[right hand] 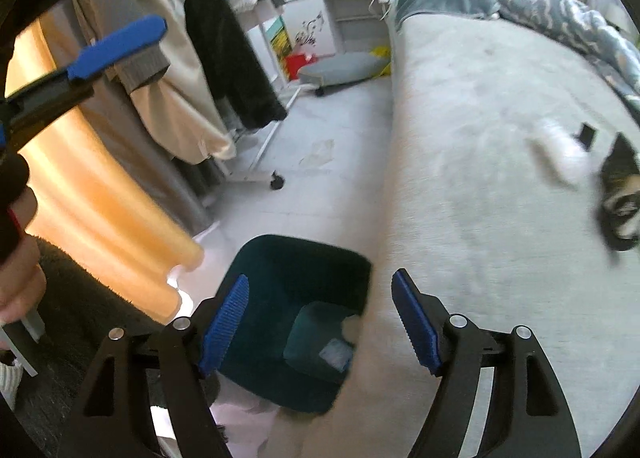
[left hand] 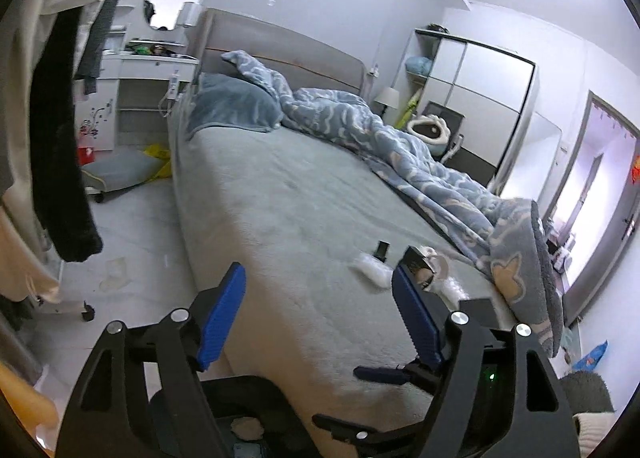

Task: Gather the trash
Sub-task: 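Move both tools back over the bed toward the remaining trash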

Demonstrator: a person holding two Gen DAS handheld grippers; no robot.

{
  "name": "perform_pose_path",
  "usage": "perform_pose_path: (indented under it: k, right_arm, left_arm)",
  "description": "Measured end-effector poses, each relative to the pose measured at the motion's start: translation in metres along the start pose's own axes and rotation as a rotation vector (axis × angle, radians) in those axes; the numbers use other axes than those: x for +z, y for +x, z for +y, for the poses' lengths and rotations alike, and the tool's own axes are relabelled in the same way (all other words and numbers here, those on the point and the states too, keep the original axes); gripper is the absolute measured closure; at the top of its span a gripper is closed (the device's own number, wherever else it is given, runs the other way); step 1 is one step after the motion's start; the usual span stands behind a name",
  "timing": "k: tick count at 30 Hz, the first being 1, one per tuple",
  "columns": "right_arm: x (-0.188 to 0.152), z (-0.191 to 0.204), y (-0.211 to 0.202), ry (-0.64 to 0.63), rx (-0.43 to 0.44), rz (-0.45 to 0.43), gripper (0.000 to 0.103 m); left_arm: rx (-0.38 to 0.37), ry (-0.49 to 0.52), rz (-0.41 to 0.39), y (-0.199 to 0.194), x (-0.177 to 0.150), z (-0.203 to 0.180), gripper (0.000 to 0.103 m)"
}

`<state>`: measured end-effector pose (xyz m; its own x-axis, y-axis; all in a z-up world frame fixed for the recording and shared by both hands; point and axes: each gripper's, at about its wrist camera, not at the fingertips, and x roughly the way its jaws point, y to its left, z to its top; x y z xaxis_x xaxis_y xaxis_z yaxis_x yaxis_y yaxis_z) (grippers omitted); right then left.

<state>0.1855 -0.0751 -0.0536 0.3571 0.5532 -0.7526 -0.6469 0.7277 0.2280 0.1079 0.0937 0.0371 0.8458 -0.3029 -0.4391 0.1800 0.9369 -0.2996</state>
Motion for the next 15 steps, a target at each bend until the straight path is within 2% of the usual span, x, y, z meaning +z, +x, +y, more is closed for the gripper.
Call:
perform_pose_path:
  k: [15]
  right_arm:
    - [-0.017, -0.083, -0.054, 0.163, -0.185, -0.073, 0.024]
  left_arm:
    - [-0.108, 0.015, 0.087, 0.051, -0.010, -0.045, 0.020]
